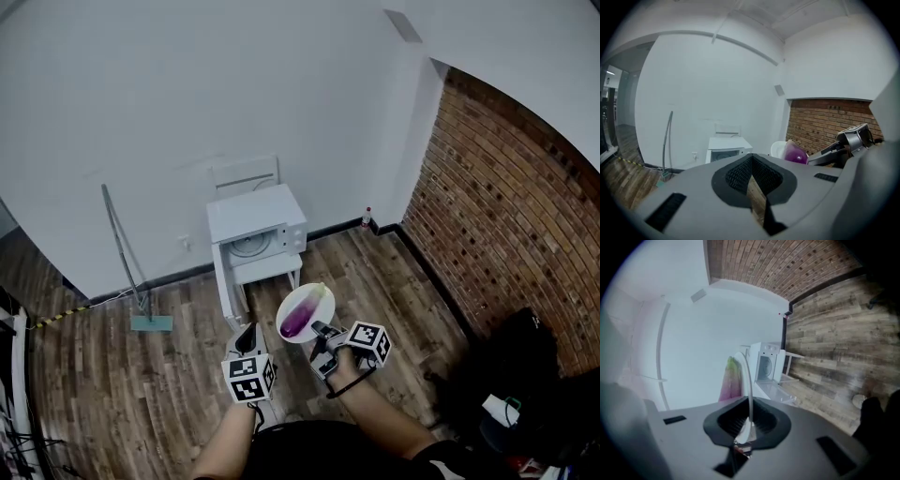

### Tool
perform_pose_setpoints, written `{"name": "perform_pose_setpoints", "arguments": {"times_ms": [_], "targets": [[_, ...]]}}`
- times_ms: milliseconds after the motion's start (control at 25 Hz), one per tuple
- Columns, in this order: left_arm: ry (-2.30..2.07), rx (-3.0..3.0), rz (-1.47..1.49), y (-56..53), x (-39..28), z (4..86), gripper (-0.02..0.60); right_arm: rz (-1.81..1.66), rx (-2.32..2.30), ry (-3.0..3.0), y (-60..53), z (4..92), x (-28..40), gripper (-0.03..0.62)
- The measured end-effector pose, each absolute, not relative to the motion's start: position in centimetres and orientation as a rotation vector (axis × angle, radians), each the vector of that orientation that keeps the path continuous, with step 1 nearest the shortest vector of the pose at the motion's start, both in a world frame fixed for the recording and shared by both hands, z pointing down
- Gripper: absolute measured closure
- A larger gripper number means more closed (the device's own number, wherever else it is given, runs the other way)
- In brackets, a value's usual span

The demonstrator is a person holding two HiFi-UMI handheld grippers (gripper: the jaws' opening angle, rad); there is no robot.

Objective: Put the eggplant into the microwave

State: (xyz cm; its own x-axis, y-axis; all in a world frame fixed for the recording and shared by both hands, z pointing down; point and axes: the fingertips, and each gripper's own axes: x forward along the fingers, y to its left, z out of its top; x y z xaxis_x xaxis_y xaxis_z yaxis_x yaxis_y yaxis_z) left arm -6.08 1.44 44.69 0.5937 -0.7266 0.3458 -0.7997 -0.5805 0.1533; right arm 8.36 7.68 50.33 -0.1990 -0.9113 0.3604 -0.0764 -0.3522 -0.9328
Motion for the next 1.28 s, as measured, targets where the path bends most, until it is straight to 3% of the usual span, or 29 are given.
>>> {"name": "perform_pose_setpoints", "arguments": {"times_ms": [600,1280], "targets": [[-1.266,2.461,0.36,-6.3,-6.3,48.0,0.584,-1.724,-1.36,1.236,-3.0,53.2,7.7,0.568],[-1.519,2.258,0.293,-21.7,0.6,49.0,0.584,-1.918,-1.253,1.487,-21.9,55.7,15.3,0.569]]}}
